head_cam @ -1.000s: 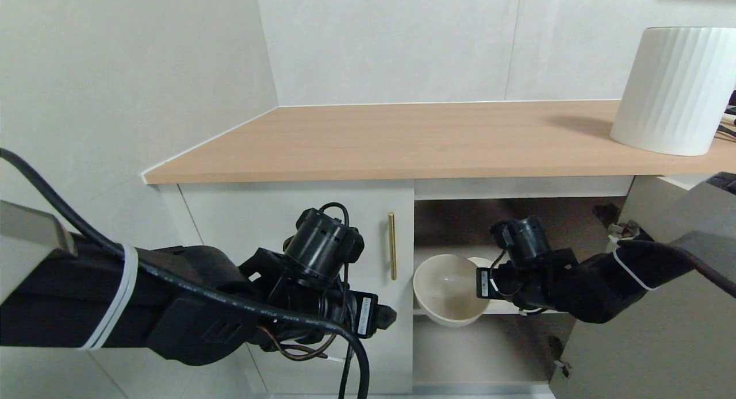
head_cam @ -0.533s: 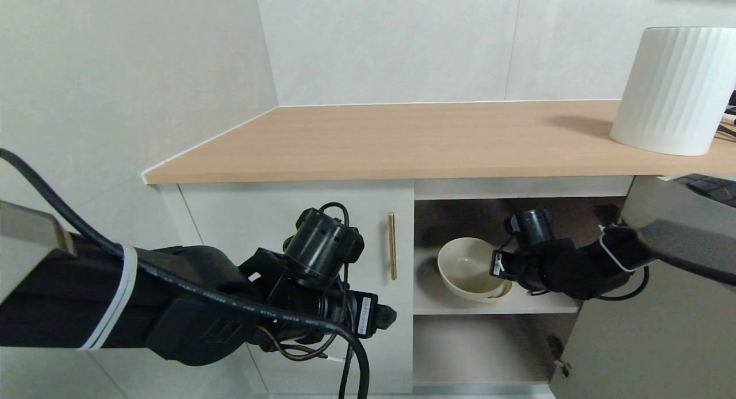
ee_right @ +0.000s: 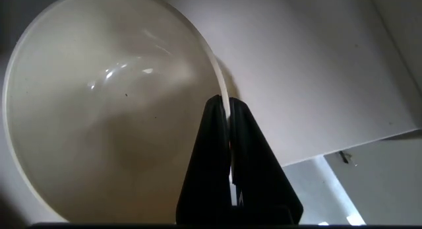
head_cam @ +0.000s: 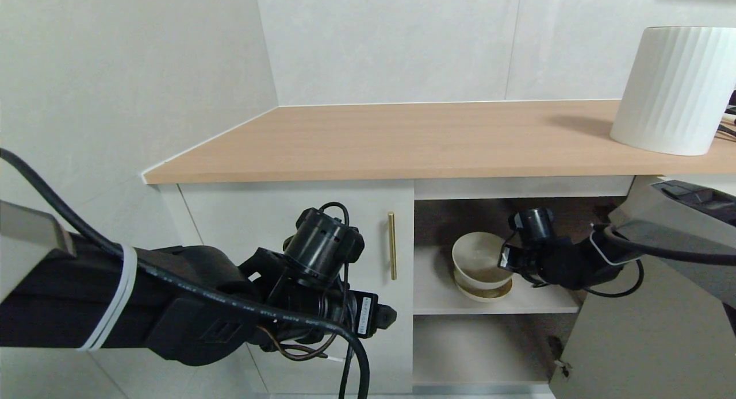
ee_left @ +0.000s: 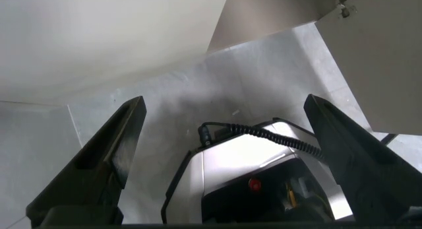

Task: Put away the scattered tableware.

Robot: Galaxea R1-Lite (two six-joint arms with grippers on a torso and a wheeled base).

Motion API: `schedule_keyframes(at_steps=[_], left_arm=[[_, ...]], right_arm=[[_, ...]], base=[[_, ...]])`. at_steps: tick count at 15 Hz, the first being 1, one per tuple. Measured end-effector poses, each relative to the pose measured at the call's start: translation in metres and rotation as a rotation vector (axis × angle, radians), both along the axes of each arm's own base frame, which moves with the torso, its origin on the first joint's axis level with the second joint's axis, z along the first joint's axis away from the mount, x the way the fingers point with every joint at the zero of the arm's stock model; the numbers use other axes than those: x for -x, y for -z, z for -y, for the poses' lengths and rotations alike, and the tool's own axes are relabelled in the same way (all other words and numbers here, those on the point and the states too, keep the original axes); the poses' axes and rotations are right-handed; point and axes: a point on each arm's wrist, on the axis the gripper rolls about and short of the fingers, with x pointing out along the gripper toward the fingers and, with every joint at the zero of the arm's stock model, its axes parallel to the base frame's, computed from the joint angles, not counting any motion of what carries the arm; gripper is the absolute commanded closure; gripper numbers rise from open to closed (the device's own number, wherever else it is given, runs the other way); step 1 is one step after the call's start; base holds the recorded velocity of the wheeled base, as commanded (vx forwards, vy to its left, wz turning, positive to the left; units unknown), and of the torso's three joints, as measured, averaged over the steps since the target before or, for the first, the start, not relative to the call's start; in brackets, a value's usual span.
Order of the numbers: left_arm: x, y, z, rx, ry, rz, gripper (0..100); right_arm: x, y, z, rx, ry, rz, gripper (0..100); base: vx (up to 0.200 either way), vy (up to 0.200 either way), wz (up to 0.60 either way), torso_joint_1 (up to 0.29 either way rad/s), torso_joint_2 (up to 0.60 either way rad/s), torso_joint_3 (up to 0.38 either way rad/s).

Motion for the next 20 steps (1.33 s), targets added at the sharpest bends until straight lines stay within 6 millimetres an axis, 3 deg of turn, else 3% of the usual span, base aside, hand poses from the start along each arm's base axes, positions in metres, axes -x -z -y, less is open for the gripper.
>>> schedule_keyframes(at_steps=[6,7,15,17,20], left_arm=[[0.000,0.000,0.000,-0.002,-0.004,0.002,0],[0.000,0.000,0.000,-0.002,-0.004,0.002,0],[-0.003,-0.005,-0.001,0.024,-0.045,0.035,0],[-0.003,-0.019,-0.006,0.071,-0.093,0.101,0],[0.007,-0.048,-0.029,0.117,-0.120,0.184,0]], right_arm=[[-0.006,0.011,0.001,0.012,0.013,-0.012,100],[-0.007,0.012,0.001,0.012,0.013,-0.012,0],[-0.004,0.011,0.000,0.010,0.006,-0.019,0],[0.009,0.004,-0.002,0.005,-0.031,-0.056,0],[0.041,-0.022,-0.009,-0.018,-0.126,-0.135,0]], base=[[0.000,0.000,0.00,0.000,0.00,0.000],[0.000,0.000,0.00,0.000,0.00,0.000],[0.000,0.000,0.00,0.000,0.00,0.000],[0.000,0.000,0.00,0.000,0.00,0.000],[0.000,0.000,0.00,0.000,0.00,0.000]])
